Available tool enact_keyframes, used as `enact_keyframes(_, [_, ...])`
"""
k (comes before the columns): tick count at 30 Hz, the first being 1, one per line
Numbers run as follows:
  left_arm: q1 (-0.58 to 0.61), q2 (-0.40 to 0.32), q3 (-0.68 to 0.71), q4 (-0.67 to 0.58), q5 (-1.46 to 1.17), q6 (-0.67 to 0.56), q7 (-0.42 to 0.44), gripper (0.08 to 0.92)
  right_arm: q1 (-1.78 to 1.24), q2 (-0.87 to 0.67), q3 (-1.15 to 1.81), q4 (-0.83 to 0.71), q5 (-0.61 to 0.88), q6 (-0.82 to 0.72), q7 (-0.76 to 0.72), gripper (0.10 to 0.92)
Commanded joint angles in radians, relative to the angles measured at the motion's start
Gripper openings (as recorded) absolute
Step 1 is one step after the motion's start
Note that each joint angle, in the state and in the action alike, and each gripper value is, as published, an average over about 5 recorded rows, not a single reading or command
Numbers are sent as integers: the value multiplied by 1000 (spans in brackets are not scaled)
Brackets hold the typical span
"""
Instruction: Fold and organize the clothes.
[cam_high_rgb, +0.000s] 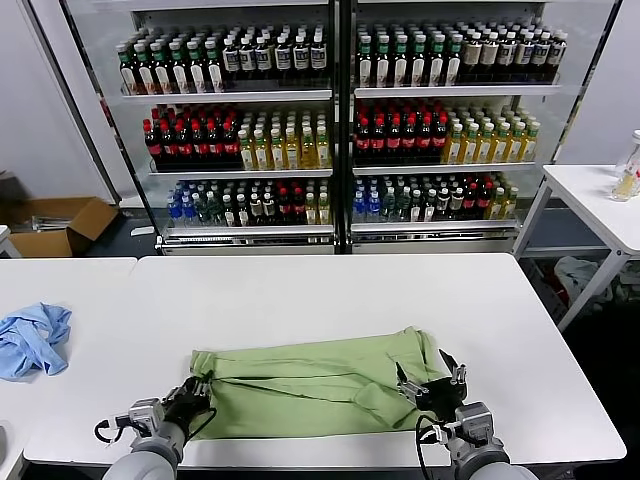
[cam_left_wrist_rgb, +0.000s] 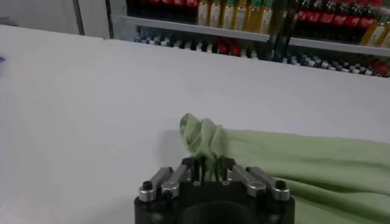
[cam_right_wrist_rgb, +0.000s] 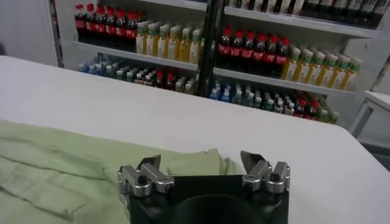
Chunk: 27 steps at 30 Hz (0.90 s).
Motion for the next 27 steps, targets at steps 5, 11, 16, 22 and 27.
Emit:
enact_keyframes(5, [-29, 14, -28, -15, 123, -22, 53, 148, 17, -7, 1, -4, -3, 0, 2, 823])
enact_keyframes(11, [3, 114, -183, -91, 106, 29, 77, 92, 41, -22, 13, -3, 1, -2, 2, 823])
enact_keyframes(16, [58, 187, -411, -72, 12, 87, 128, 91, 57, -27, 18, -5, 6, -2, 2, 823])
enact_keyframes(22, [101, 233, -564, -40, -31, 90, 194, 91, 71, -33, 19, -10, 10, -2, 2, 823])
enact_keyframes(27, [89, 219, -493, -120, -143, 92, 134, 91, 73, -37, 30, -14, 12, -2, 3, 823])
